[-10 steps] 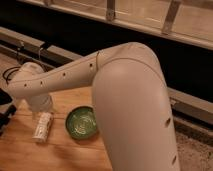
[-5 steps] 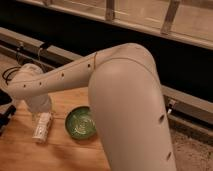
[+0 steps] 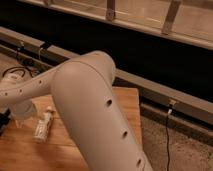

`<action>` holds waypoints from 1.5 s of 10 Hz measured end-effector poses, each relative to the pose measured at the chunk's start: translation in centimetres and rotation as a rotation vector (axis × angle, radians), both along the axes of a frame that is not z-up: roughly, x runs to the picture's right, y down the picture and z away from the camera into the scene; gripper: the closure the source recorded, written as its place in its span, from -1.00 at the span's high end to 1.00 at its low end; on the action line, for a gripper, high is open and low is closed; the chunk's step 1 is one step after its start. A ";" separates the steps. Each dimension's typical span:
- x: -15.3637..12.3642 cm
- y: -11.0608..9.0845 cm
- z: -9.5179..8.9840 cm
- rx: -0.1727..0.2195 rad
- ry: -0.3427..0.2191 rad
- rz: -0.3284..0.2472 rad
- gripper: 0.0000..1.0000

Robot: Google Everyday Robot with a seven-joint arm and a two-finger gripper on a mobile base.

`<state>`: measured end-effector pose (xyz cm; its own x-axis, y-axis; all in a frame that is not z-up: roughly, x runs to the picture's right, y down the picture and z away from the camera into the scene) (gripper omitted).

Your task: Place the bottle in the ceramic bowl

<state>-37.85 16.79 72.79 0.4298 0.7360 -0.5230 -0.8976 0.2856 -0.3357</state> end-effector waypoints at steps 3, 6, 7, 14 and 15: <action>1.2 -0.2 1.4 0.017 0.036 0.005 0.30; 2.4 -0.6 2.8 0.020 0.062 0.025 0.30; 2.2 -0.4 3.1 0.013 0.062 0.027 0.30; 1.9 2.4 6.8 -0.051 0.093 0.028 0.30; 2.3 3.0 7.7 -0.068 0.105 0.039 0.30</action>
